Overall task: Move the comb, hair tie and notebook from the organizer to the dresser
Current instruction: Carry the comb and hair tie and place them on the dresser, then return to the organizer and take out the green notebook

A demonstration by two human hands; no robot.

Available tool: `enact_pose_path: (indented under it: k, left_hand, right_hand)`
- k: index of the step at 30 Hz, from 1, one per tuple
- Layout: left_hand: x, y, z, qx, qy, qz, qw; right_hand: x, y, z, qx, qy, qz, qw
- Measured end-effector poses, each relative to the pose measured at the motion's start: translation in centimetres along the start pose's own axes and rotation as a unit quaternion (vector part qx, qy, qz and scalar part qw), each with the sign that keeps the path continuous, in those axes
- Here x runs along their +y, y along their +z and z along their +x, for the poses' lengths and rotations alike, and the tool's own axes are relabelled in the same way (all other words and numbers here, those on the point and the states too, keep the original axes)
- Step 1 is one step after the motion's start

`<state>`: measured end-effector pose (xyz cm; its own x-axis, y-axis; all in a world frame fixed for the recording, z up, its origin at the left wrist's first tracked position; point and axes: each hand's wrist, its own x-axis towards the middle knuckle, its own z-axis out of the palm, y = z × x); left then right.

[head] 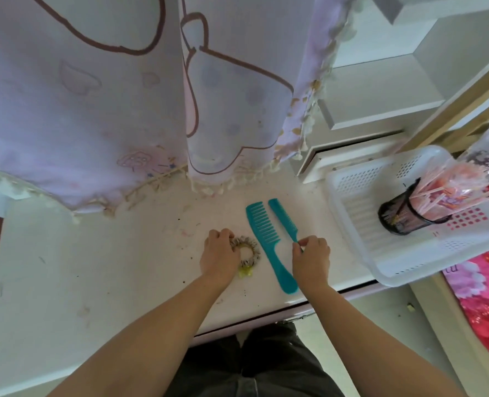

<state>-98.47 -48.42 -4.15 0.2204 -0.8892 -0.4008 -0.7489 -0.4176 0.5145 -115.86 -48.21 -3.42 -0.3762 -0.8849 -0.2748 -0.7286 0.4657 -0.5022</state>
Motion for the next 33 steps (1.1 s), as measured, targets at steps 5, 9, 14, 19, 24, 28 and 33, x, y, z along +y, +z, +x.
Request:
enact_pose_path:
  k: [5,9,14,19,24,28,33]
  left_hand:
    - [-0.2,-0.1,-0.1,0.005,0.006,0.020,1.000]
    - [-0.2,-0.4,-0.4,0.014,0.026,0.019,0.999]
    - [2.1,-1.0,-0.7,0.012,0.156,0.053,0.986]
    - [5.4,0.2,-3.8,-0.060,0.389,0.098,0.914]
    - [3.0,3.1,-9.9,-0.125,0.624,0.225,0.738]
    - [0.6,6.5,-15.9,-0.216,0.690,0.296,0.624]
    - [-1.9,9.5,-26.4,-0.241,0.783,0.333,0.467]
  right_hand:
    - [1.5,-0.5,0.5,-0.029,-0.008,-0.096,0.995]
    - [1.8,-0.8,0.0,-0.032,-0.014,-0.088,0.996]
    - [3.2,-2.3,-2.1,0.025,0.000,-0.059,0.998]
    - [6.8,-2.4,-8.8,0.098,0.036,-0.115,0.988]
    - [11.0,0.6,-20.8,0.094,0.190,-0.140,0.967]
    - [13.7,2.5,-31.4,0.121,0.312,-0.129,0.933]
    - [16.3,5.2,-45.4,0.171,0.479,-0.058,0.859]
